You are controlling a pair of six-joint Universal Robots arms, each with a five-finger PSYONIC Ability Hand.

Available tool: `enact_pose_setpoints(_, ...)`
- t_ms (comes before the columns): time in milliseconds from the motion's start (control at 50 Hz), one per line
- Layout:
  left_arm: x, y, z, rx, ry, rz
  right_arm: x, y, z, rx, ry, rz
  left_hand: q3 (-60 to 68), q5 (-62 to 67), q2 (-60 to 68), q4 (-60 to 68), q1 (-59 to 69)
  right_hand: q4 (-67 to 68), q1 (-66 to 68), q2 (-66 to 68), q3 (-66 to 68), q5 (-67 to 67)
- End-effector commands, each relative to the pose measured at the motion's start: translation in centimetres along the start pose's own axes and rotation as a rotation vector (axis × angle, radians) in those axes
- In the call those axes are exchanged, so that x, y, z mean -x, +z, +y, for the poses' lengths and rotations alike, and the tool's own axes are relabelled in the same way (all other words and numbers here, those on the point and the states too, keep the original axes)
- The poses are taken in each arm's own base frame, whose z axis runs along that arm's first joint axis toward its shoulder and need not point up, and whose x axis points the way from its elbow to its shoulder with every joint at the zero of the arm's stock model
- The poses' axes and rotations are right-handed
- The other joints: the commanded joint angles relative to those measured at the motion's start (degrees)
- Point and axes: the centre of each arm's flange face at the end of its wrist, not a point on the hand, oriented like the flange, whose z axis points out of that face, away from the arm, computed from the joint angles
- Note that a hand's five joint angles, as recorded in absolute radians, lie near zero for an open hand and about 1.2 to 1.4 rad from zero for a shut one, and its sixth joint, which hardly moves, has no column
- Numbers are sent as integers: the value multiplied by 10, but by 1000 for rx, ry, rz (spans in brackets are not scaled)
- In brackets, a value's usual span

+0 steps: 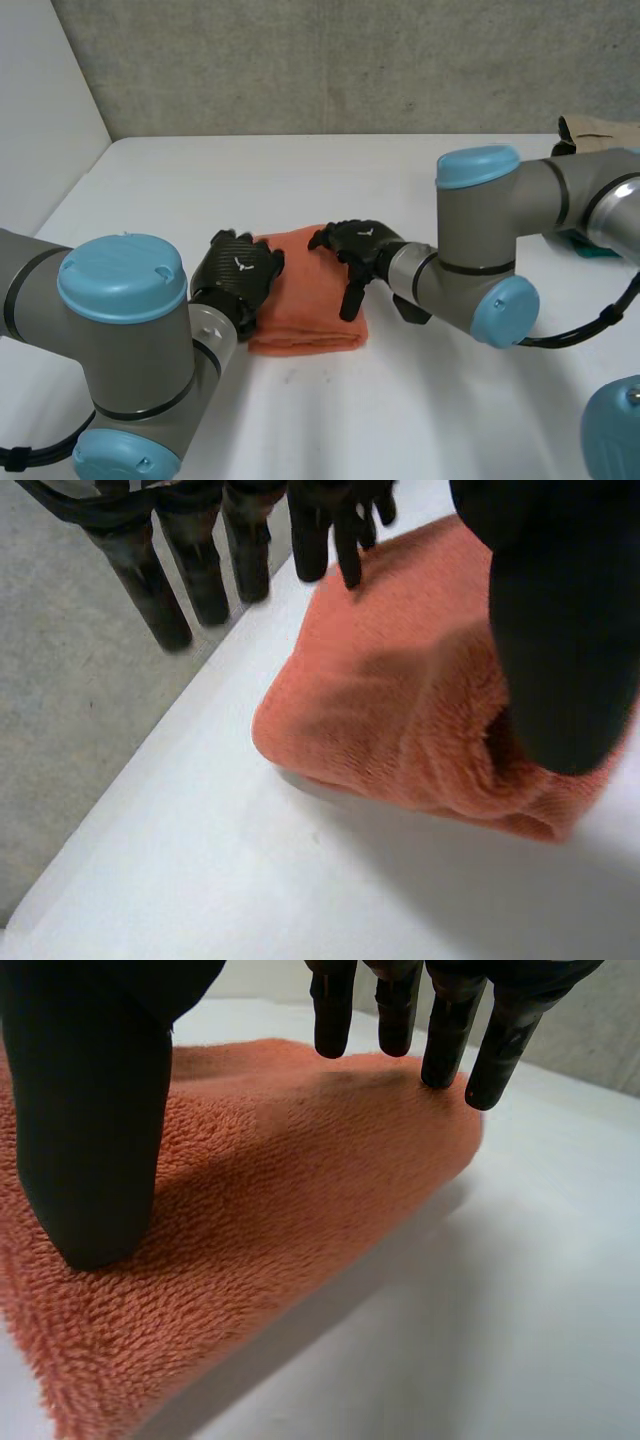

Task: Fold the laundry.

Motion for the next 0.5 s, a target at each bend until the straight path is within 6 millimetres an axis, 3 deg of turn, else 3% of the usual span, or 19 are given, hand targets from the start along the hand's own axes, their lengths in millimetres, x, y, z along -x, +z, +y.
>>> enact_pose_setpoints(20,17,13,-20,-69,-21,-51,2,5,11,26,-6,5,-101,-112,-95,-101,-48,-35,-15,-26,-23,-40)
enact_pose_setpoints(140,31,36,-29,-106,-94,-73,2,2,9,26,-8,20,-94,-105,-88,-94,-42,-35,-15,-26,-23,-40)
enact_pose_setpoints(340,-2,64,17,52,-135,69,2,1,12,34,-36,33,-101,-112,-95,-101,-48,-35,-15,-26,-23,-40)
enact_pose_setpoints(500,4,72,36,123,-139,64,1,0,16,45,-107,62,-94,-105,-88,-94,-42,-35,-15,-26,-23,-40)
